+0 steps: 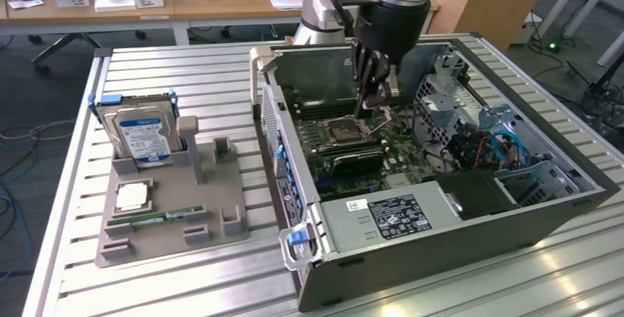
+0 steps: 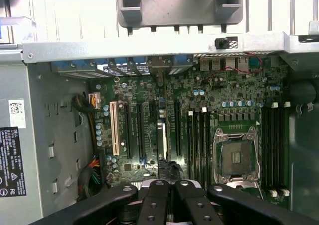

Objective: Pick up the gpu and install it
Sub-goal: 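Press down on the gpu until it lock into place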

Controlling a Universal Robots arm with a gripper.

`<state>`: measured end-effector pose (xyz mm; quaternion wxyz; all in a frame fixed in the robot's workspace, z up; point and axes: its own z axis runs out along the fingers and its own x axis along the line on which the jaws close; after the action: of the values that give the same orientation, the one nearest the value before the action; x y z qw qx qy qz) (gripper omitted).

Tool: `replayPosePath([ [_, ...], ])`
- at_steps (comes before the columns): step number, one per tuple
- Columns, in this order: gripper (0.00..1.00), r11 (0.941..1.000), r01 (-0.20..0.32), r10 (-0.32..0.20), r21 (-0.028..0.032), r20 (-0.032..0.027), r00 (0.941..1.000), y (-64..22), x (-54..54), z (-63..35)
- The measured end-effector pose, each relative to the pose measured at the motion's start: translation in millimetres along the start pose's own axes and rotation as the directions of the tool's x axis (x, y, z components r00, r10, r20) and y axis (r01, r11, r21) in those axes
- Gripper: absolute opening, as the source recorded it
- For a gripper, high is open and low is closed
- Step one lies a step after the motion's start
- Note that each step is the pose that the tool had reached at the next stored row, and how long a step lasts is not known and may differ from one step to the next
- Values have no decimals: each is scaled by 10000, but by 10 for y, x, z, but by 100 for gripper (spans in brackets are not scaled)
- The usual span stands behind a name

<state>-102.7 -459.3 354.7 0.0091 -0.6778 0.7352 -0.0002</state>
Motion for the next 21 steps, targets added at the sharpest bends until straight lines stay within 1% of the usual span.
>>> replayPosePath([
  [10, 11, 10000, 0, 0, 0, 0, 10000, 2, 0, 176],
  [16, 11, 10000, 0, 0, 1, 0, 10000, 2, 0, 186],
  [21, 11, 10000, 0, 0, 1, 1, 10000, 5, -34, 199],
])
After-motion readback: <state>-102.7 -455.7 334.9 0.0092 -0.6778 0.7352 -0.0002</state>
